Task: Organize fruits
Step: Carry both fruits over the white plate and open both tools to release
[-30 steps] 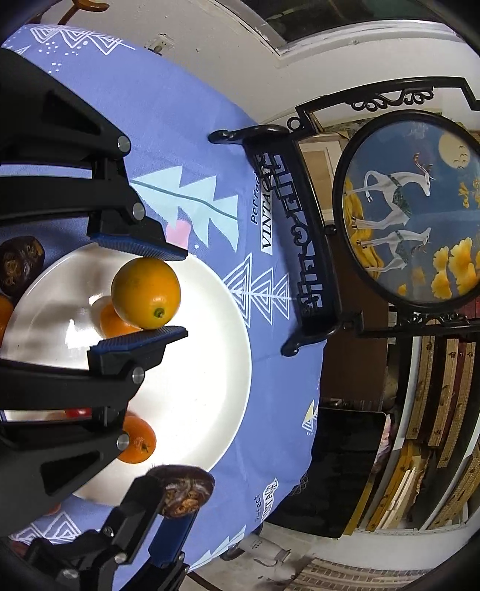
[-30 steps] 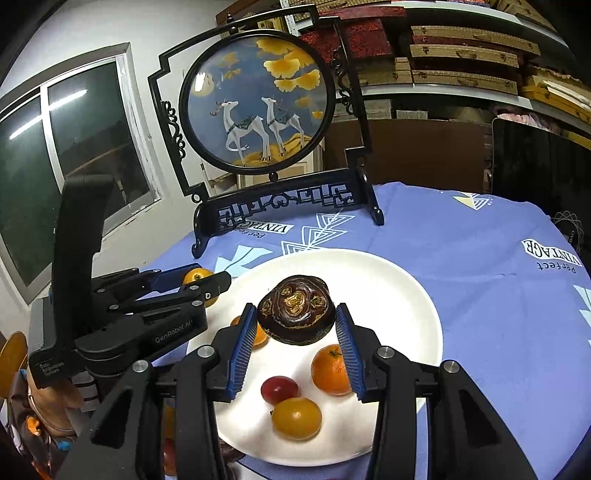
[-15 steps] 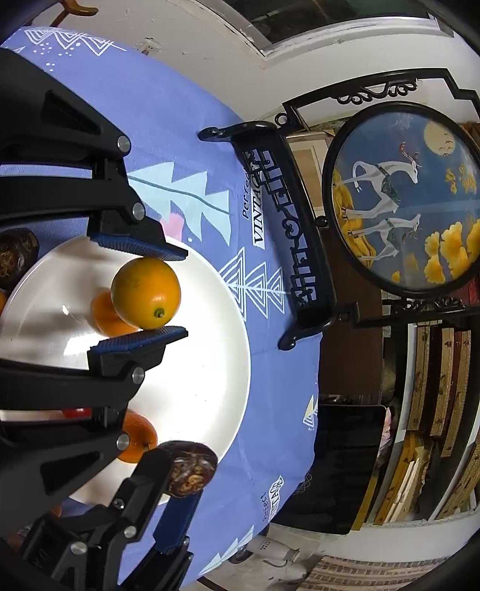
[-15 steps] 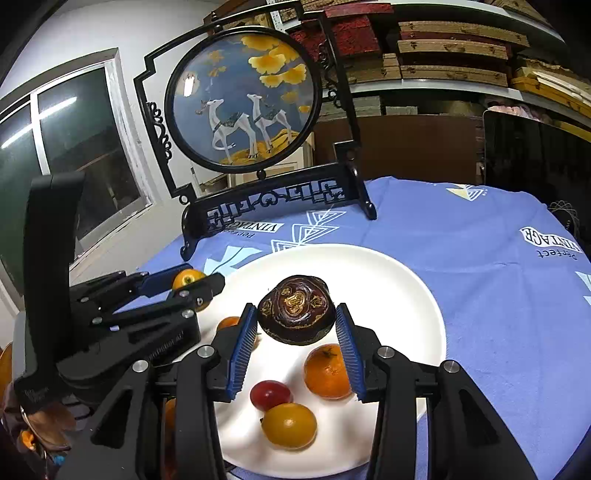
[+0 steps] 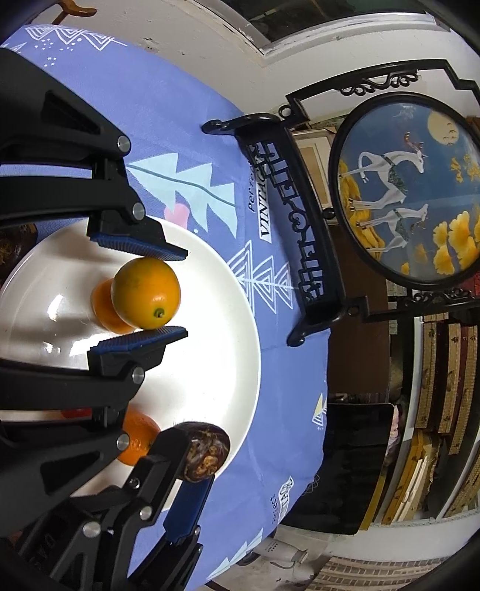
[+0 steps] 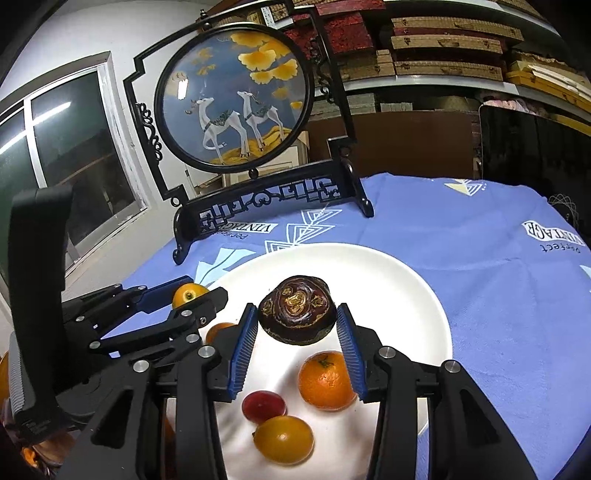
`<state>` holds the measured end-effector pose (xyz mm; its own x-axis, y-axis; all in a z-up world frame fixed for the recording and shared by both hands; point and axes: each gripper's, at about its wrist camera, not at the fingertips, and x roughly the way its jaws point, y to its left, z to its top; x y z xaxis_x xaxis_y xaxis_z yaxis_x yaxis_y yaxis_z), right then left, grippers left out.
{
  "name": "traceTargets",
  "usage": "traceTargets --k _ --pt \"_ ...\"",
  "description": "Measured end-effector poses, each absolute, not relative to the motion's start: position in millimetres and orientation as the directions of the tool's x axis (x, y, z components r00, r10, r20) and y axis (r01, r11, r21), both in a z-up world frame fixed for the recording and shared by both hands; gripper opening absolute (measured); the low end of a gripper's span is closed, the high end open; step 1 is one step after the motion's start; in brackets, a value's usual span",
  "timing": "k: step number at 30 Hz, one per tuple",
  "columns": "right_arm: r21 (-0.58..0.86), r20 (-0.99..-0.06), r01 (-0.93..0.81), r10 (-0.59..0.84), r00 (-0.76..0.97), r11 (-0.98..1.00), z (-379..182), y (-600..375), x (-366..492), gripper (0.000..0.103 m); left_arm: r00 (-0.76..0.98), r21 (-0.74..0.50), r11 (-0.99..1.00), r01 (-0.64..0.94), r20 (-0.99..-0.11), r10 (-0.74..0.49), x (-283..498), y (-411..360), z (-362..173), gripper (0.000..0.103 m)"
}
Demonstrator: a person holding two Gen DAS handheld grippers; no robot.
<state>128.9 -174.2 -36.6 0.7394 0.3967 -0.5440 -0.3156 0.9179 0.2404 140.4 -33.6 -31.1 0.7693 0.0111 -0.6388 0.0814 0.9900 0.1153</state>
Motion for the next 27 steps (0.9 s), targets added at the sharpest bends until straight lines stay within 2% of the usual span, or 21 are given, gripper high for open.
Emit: traceTargets --k 2,3,5,7,11,13,17,19,25,27 --pt "0.238 -0.536 -0.309 0.390 0.749 0.921 -38 -175 128 0.045 0.769 0.120 0.990 0.078 -0.638 0.017 141 -34 -33 0.037" --pt "0.230 -0.529 -0.297 0.375 0.761 0.927 -36 -177 128 0.050 0.775 0.127 0.989 0.070 -0.631 0.026 141 -34 -33 0.039" --pt "0.229 -0.518 -0.270 0.352 0.780 0.935 -34 -182 126 0.063 0.779 0.122 0.991 0.051 -0.625 0.037 142 -31 -32 0.057" --pt "0.251 -0.498 -0.256 0.351 0.793 0.934 -31 -188 124 0.080 0.784 0.110 0.993 0.039 -0.620 0.038 141 -27 -30 0.064" --pt "0.228 -0.464 -0.250 0.331 0.822 0.941 -21 -188 113 0.089 0.793 0.134 0.989 0.061 -0.608 0.034 137 -31 -29 0.072" --pt "0.216 -0.419 -0.238 0.310 0.854 0.947 -13 -189 104 0.099 0.804 0.155 0.986 0.068 -0.593 0.038 134 -34 -27 0.080" --pt "0.187 -0.268 -0.230 0.275 0.923 0.955 9 -194 78 0.099 0.833 0.173 0.983 0.059 -0.551 0.047 127 -35 -19 0.092" --pt "0.207 -0.202 -0.275 0.316 0.927 0.939 20 -199 67 0.099 0.846 0.178 0.983 0.051 -0.530 0.052 124 -33 -16 0.093" --pt "0.294 -0.326 -0.321 0.410 0.852 0.900 15 -208 85 0.099 0.865 0.163 0.986 0.028 -0.499 0.058 121 -27 -7 0.097" --pt "0.311 -0.329 -0.334 0.430 0.841 0.890 16 -205 85 0.099 0.871 0.162 0.986 0.025 -0.488 0.059 119 -26 -3 0.097"
